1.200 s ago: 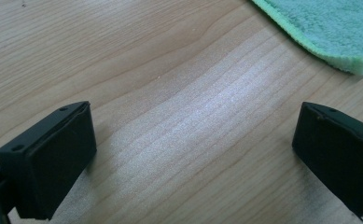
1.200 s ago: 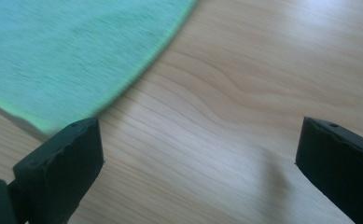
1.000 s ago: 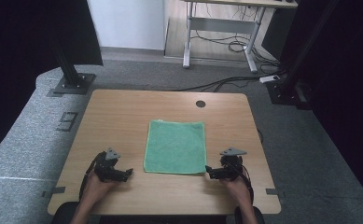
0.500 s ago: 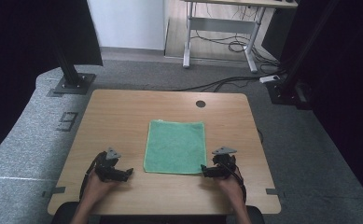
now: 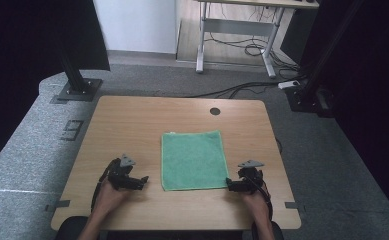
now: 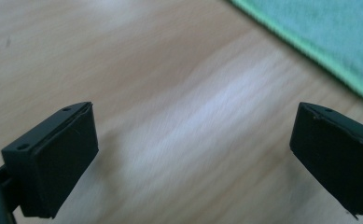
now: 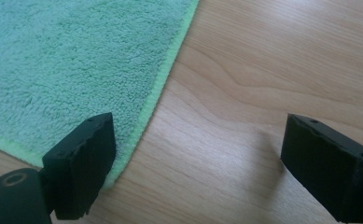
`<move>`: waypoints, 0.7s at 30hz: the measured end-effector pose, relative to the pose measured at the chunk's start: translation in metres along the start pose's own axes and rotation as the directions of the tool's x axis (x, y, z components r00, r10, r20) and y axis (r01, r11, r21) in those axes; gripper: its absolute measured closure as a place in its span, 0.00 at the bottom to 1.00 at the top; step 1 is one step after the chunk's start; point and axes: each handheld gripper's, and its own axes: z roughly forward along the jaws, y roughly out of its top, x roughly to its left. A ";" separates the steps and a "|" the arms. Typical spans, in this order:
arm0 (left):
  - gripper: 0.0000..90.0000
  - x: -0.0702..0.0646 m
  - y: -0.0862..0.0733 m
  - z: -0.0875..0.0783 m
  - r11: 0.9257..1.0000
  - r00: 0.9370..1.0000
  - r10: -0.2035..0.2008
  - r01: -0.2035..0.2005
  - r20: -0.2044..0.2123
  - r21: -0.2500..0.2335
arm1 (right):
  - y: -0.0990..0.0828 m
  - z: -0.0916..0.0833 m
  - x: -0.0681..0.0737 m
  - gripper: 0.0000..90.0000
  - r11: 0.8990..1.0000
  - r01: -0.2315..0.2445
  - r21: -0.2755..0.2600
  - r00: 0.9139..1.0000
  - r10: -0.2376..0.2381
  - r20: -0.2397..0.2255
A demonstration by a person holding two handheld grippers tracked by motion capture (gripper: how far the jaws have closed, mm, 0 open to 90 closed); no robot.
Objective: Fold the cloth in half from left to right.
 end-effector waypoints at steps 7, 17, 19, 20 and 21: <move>0.01 -0.008 0.029 0.022 0.999 0.998 -0.016 0.019 0.067 -0.046 | -0.001 0.000 -0.002 0.11 1.000 -0.007 -0.004 1.000 0.007 0.005; 0.00 -0.024 0.048 0.057 0.999 0.999 0.031 -0.031 0.008 0.016 | -0.004 0.001 -0.004 0.10 0.999 -0.034 -0.013 0.999 0.034 -0.008; 0.00 -0.023 0.046 0.054 1.000 1.000 0.019 -0.019 0.002 0.023 | -0.004 0.001 -0.004 0.10 0.999 -0.034 -0.014 0.999 0.034 -0.008; 0.00 -0.023 0.044 0.052 0.999 1.000 0.016 -0.016 0.003 0.027 | -0.004 0.001 -0.003 0.10 0.999 -0.035 -0.016 0.999 0.035 -0.009; 0.00 -0.022 0.043 0.051 0.999 1.000 0.015 -0.015 0.004 0.029 | -0.004 0.001 -0.003 0.10 0.999 -0.035 -0.018 0.999 0.035 -0.010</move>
